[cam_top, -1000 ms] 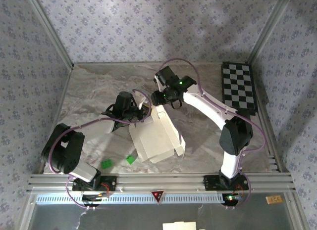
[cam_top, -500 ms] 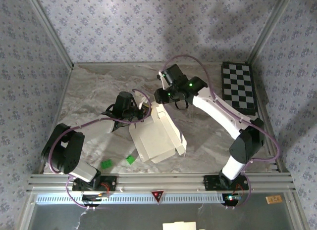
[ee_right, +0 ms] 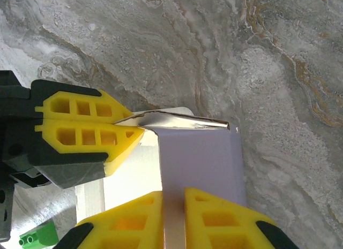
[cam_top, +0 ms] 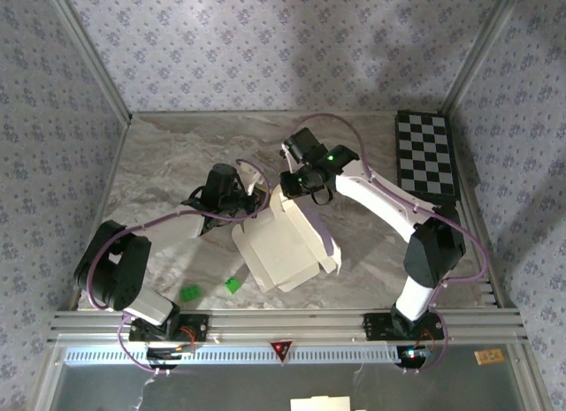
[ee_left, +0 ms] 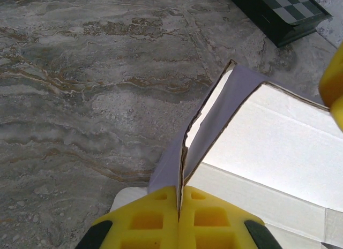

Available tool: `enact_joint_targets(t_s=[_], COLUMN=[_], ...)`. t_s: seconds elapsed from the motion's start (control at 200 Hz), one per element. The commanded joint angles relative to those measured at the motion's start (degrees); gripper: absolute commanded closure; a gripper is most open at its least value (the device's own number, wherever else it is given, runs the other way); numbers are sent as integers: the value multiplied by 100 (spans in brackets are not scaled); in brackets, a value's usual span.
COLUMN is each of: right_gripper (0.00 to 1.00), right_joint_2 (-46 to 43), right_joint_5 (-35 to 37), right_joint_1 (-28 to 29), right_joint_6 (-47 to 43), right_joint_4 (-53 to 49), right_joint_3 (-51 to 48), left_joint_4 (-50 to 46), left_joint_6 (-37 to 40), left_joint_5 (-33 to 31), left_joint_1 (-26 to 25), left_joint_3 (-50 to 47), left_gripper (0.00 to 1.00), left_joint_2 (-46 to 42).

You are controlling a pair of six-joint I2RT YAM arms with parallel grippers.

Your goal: Fold the paper box

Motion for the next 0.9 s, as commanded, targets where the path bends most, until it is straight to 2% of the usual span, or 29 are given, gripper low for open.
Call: enact_joint_targets(t_s=[0.0, 0.625, 0.895], right_gripper=[84, 86, 76], right_joint_2=[115, 171, -456], right_joint_5=[7, -304, -550], right_joint_1=[54, -57, -220], right_joint_6=[-4, 88, 79], right_joint_4=[-131, 235, 251], right_joint_3=[-143, -610, -347], left_joint_4=[-611, -581, -594], left_joint_6=[-92, -67, -47], left_joint_5=[23, 82, 84], left_joint_1=[-29, -35, -42], left_joint_3=[-116, -123, -122], left_gripper=[98, 98, 98], left_joint_2=[69, 43, 74])
